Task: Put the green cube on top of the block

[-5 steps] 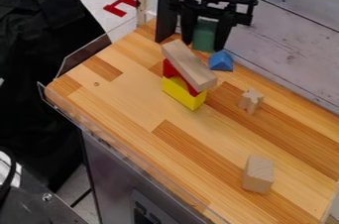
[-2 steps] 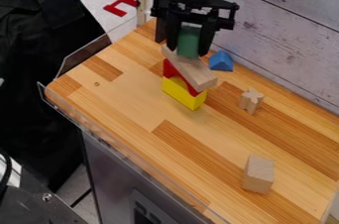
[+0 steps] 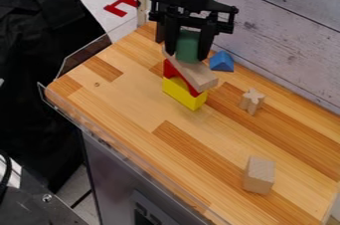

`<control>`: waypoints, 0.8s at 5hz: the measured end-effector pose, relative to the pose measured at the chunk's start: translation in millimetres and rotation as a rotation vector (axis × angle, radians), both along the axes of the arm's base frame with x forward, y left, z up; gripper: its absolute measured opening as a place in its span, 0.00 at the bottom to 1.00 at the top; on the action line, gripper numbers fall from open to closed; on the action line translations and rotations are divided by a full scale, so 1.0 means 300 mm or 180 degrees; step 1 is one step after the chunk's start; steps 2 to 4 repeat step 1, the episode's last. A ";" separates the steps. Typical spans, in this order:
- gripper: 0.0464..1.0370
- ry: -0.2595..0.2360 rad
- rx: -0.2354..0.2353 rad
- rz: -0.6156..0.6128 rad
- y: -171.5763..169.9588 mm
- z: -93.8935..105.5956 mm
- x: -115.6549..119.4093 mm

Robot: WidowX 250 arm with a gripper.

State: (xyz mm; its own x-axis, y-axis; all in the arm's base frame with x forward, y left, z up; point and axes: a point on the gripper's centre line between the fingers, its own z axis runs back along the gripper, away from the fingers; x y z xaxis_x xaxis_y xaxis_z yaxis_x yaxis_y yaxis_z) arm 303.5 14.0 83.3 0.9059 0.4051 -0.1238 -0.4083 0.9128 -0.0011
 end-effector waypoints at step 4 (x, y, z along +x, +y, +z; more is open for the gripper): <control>0.57 0.0049 -0.0004 -0.0002 -0.001 -0.001 -0.006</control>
